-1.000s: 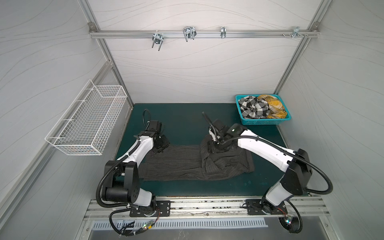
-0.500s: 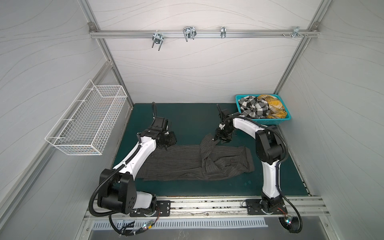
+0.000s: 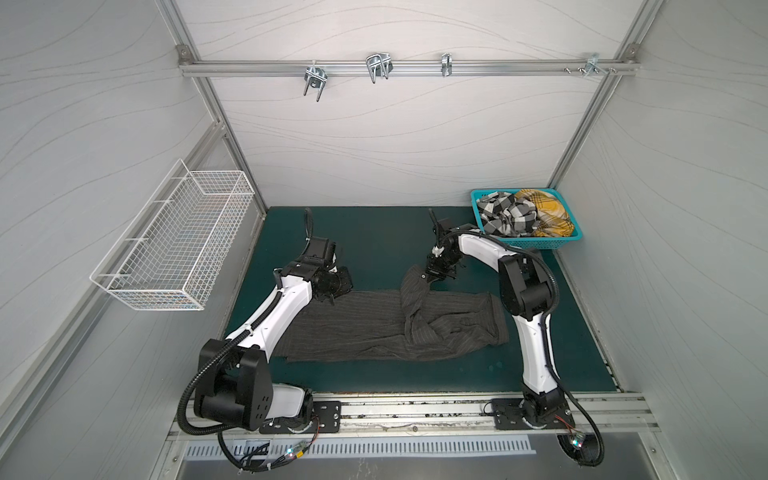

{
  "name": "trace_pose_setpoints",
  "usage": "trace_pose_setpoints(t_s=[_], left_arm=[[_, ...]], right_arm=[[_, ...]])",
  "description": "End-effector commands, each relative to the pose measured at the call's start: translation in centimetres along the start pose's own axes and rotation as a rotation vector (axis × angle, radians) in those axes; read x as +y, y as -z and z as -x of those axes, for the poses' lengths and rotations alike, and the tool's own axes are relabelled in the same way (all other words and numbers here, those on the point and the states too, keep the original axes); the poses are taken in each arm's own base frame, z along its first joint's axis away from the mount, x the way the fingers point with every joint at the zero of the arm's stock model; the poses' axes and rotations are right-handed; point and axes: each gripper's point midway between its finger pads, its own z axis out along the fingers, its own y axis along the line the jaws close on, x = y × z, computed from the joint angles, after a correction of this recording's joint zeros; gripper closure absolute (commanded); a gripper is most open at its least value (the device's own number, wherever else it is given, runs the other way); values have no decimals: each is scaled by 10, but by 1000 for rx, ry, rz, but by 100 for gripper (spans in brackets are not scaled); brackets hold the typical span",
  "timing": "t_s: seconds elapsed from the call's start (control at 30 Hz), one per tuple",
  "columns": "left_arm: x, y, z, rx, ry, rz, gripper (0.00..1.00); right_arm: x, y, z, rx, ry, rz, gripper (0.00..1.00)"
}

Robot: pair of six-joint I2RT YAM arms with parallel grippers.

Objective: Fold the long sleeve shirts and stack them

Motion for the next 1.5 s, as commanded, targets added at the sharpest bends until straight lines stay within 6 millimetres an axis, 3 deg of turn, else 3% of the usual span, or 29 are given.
trace_pose_setpoints(t_s=[0.0, 0.17, 0.3, 0.47, 0.63, 0.83, 0.93, 1.07, 1.2, 1.33, 1.47], left_arm=[[-10, 5, 11, -28, -5, -24, 74], [-29, 14, 20, -39, 38, -99, 72], [-50, 26, 30, -54, 67, -183, 68], [-63, 38, 37, -72, 81, -236, 65], [-62, 38, 35, -63, 91, -249, 65], [-60, 32, 24, -32, 111, -267, 64], [-53, 23, 14, -6, 123, -255, 63], [-42, 4, -7, 55, 148, -248, 62], [-32, -12, -31, 119, 168, -227, 60], [-31, -19, -46, 151, 141, -195, 57], [-5, -23, -62, 206, 149, -44, 57]], right_arm=[[29, 37, 10, -67, 44, 83, 100], [68, 106, 2, -203, 105, 180, 100], [87, 130, -27, -258, 163, 199, 100], [110, 129, -83, -293, 267, 192, 100], [132, 116, -137, -330, 418, 152, 100], [147, 83, -183, -280, 550, 126, 100], [147, 57, -203, -193, 586, 127, 99], [134, 36, -231, -89, 644, 110, 62], [111, 52, -233, -134, 622, 106, 36], [78, 73, -213, -184, 503, 71, 37], [52, 82, -192, -175, 384, 70, 46]])
